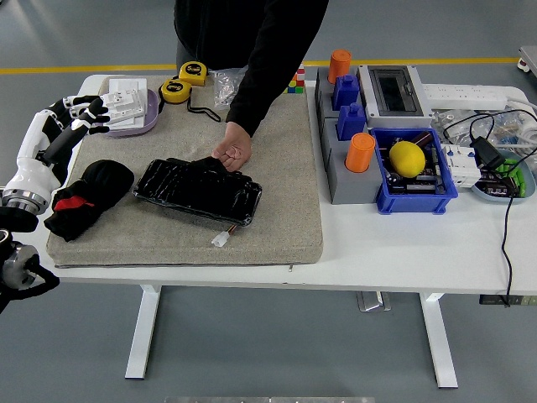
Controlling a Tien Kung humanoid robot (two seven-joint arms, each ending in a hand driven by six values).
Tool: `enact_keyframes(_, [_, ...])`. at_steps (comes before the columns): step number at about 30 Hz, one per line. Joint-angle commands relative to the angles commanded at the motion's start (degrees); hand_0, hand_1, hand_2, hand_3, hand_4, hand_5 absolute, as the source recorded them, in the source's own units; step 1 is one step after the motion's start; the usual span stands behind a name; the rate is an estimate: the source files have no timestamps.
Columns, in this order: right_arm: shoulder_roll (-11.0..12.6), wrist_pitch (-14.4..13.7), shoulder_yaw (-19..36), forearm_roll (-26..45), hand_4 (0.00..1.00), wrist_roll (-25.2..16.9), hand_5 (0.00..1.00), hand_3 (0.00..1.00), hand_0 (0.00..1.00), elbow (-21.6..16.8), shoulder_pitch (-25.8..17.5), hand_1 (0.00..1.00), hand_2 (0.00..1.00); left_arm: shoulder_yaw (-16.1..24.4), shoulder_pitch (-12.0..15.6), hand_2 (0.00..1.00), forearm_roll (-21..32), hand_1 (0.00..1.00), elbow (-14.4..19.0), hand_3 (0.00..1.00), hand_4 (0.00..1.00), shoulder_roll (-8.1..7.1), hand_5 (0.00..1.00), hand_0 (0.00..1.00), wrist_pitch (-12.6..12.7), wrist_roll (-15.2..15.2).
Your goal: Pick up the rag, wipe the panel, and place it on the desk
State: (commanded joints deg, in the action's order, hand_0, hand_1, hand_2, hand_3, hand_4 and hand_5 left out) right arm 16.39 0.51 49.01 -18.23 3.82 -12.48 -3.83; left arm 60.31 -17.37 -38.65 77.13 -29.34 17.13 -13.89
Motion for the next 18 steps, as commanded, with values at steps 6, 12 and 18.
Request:
enact_keyframes(6, [0.1,0.0,-0.1,0.0,0.998,0.0,0.535,0.612,0.746,-0.1,0.0,0.703,0.703,0.3,-0.2,0.563,0.2,0.581,-1.6,0.581,0.827,-0.45,0.417,0.514,-0.8,-0.4])
enact_keyframes(12, [0.1,-0.1,-0.1,-0.1,0.998,0.1,0.535,0.612,0.748,-0.1,0.1,0.703,0.703,1.0,0.0,0.563,0.4,0.582,-3.0,0.58,0.827,-0.75,0.417,0.512,-1.2,-0.7])
enact_keyframes(18, [0.3,-0.1,-0.2,-0.2,0.998,0.1,0.535,0.612,0.747,-0.2,0.1,0.703,0.703,1.6,0.2,0.563,0.5,0.581,-3.8,0.58,0.827,-1.07,0.417,0.512,-1.3,-0.9])
